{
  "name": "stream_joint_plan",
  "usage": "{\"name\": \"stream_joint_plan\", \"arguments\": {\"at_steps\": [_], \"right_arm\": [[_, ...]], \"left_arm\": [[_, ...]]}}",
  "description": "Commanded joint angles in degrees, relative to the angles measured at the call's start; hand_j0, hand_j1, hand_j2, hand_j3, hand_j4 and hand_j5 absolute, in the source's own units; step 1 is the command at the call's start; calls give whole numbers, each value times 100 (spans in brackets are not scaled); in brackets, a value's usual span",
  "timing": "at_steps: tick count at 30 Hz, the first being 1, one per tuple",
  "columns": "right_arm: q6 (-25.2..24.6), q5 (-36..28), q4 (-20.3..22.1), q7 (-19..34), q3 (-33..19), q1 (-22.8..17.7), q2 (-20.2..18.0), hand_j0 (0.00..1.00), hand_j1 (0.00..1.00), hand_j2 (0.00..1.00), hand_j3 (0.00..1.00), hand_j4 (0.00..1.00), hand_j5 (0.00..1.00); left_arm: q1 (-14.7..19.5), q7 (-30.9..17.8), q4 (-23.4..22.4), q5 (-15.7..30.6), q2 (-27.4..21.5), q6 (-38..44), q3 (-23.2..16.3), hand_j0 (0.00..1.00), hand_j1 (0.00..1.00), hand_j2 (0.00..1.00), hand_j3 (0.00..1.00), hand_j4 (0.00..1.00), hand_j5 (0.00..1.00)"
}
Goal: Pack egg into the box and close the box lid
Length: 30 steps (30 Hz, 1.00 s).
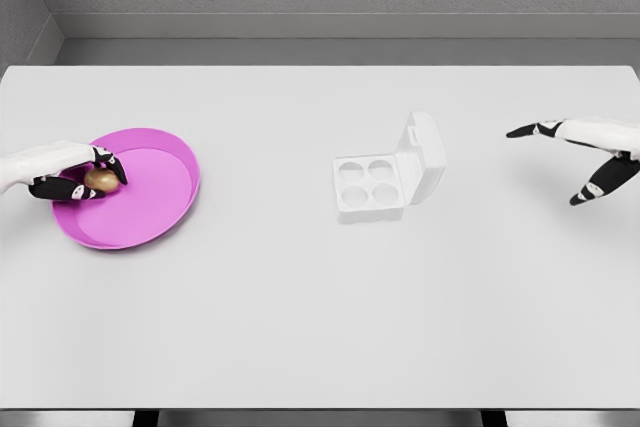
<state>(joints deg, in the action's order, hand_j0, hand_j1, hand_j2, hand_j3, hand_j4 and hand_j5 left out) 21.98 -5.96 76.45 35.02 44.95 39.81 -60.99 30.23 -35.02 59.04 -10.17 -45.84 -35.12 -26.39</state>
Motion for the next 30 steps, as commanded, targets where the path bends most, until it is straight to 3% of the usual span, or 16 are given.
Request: {"name": "stream_joint_plan", "arguments": {"at_steps": [1, 6, 10, 30], "right_arm": [[-9, -28, 2, -2, -4, 9, -10, 100, 100, 100, 100, 100, 100], [-9, -28, 2, -2, -4, 9, -18, 100, 100, 100, 100, 100, 100], [-9, -28, 2, -2, -4, 9, -18, 100, 100, 100, 100, 100, 100], [-9, -28, 2, -2, -4, 9, -18, 100, 100, 100, 100, 100, 100]], "left_arm": [[0, 2, 2, 41, -3, 12, 2, 46, 46, 46, 46, 46, 46], [-9, 2, 90, 68, -12, 12, 2, 45, 45, 45, 45, 45, 45], [-35, 2, 477, 112, -12, 12, 11, 44, 44, 44, 44, 44, 44], [-132, 2, 1356, 279, -12, 12, 20, 41, 41, 41, 41, 41, 41]]}}
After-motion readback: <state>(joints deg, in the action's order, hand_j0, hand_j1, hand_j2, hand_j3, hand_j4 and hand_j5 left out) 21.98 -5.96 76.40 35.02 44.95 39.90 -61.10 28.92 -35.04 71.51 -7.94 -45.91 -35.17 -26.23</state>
